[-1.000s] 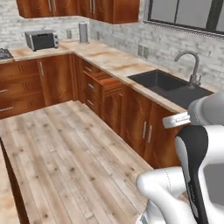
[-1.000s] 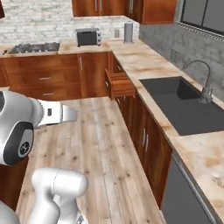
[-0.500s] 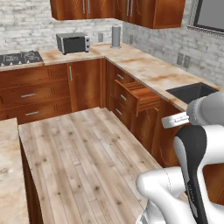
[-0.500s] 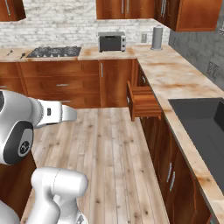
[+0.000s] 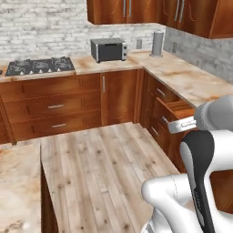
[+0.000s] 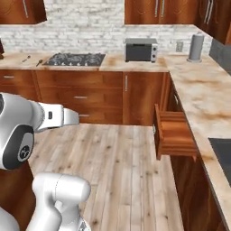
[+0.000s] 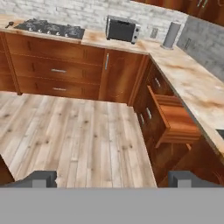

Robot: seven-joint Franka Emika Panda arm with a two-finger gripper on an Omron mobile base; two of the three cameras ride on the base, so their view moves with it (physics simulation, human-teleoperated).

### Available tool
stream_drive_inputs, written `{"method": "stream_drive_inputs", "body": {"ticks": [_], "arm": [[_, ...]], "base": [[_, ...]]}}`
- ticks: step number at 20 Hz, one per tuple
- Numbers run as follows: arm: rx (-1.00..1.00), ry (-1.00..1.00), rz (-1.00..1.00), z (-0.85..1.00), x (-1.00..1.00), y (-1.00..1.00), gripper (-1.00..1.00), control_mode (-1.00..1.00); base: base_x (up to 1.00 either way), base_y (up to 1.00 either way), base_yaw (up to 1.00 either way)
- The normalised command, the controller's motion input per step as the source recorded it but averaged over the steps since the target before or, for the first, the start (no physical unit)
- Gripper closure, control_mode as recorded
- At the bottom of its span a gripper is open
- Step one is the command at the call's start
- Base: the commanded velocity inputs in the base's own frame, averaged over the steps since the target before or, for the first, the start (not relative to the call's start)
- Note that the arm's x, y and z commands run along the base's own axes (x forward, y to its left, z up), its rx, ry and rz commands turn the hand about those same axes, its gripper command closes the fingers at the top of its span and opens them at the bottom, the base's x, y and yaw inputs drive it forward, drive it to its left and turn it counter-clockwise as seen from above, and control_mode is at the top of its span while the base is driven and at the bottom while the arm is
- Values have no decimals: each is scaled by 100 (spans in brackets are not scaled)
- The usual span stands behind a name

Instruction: Organize the utensils by type. Pick up the wooden spoons from the counter and place them in the open cabinet. Then pick up the metallic utensils from the counter and place them in the open drawer.

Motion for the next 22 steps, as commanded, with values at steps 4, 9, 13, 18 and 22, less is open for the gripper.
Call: {"method": "stream_drive_inputs", "body": {"ticks": [4,9,13,18,22], "arm": [[0,0,0,0,0,0,-100,100],[0,0,0,0,0,0,-100,100],[0,0,0,0,0,0,-100,100],[0,0,0,0,0,0,-100,100],[0,0,0,0,0,0,-100,100]], "base": [[100,18,25],[100,14,30],[100,9,37],[100,3,48],[100,3,50]]}}
